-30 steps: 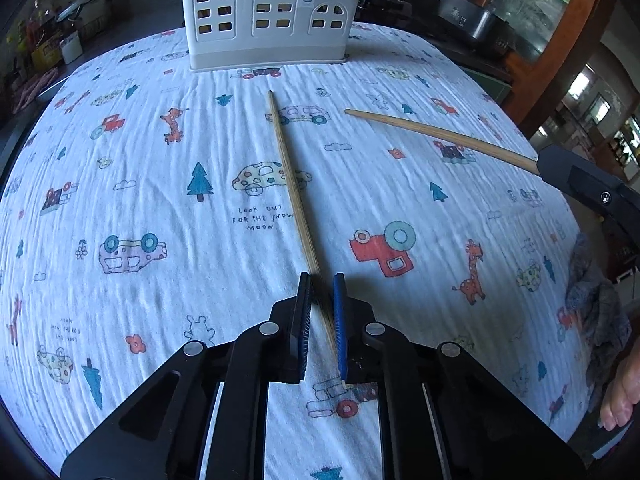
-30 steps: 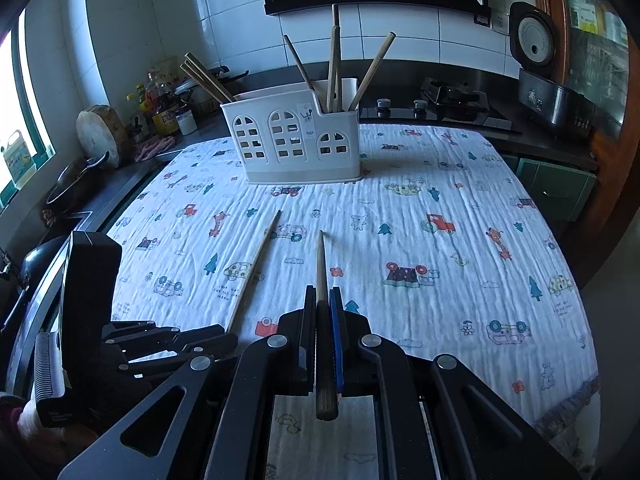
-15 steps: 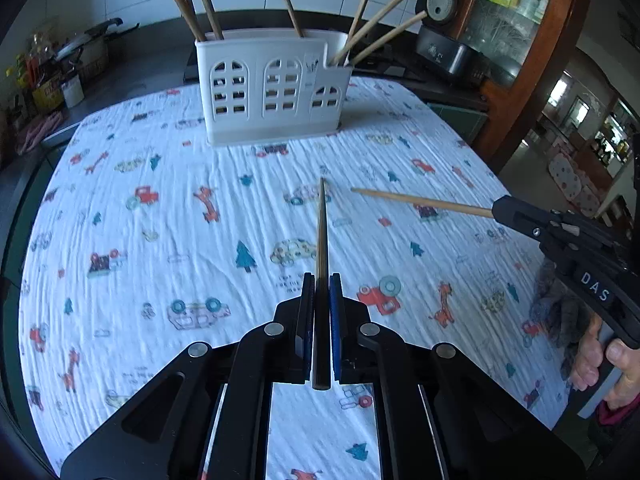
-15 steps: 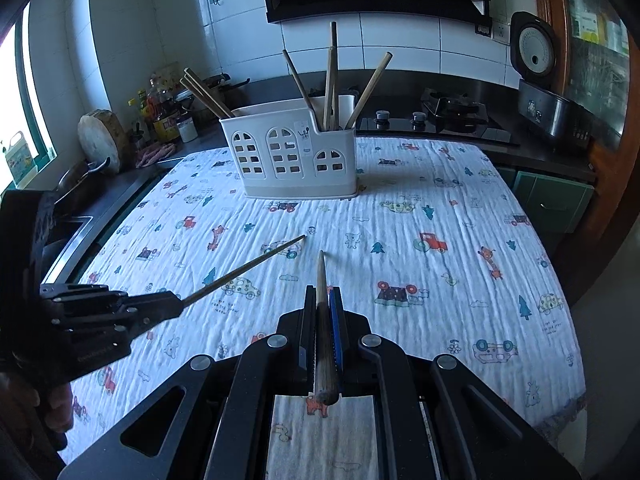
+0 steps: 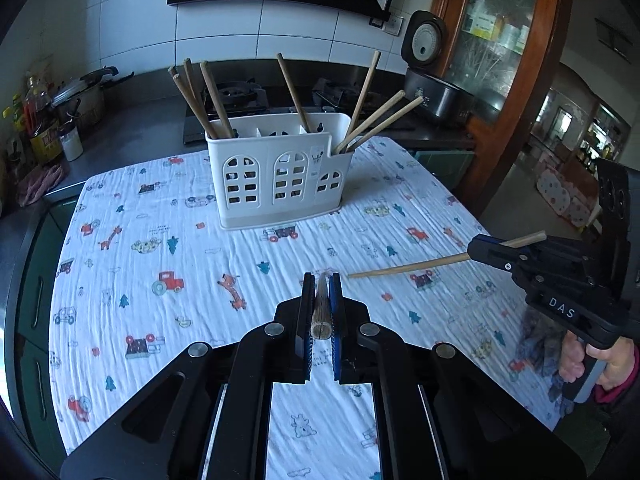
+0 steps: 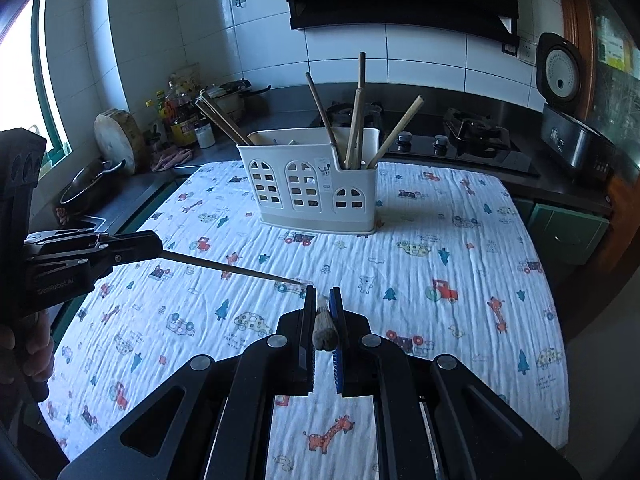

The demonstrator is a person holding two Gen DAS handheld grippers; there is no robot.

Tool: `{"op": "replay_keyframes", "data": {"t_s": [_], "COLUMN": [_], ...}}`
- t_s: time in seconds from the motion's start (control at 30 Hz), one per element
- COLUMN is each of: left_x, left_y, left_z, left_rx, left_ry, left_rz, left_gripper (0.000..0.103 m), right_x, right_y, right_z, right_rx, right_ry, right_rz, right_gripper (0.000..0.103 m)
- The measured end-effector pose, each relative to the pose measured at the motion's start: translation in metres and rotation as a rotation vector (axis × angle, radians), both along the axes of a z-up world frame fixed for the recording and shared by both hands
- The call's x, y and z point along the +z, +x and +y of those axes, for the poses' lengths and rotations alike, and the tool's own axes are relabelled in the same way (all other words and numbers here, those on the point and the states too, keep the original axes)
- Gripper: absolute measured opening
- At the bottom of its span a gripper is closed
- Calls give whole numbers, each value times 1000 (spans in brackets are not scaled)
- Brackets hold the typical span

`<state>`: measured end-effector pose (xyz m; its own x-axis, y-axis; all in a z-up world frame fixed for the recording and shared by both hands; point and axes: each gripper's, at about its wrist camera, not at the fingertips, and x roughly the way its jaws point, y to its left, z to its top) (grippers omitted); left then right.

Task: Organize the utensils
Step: 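Lift both held chopsticks upright and carry them over the white holder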

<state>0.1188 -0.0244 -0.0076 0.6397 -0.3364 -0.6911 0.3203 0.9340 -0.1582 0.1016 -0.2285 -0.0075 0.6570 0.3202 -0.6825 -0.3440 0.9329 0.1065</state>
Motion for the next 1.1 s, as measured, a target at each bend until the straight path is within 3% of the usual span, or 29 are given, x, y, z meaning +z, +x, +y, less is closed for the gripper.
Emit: {"op": "replay_keyframes", "data": {"t_s": [0.2,0.4,0.77,1.1], "left_x": [15,35,120,177], "left_y": [17,34,56,101], "left_z": [1,7,5,0], "left_rx": [-20,-24,-52,5], "left_ry": [24,19,57,85], "left_rz": [-15,-19,-197,-333], "left_gripper": [6,6,6,6], "right_x": [22,66,151,176], "right_y": [26,54,105,154], "right_z": [1,3,17,29], "right_rx": [47,89,109,56], "right_ry": [7,11,-24,-30], "right_rz": [28,17,-113,-162], "right_gripper": [7,7,7,7]}}
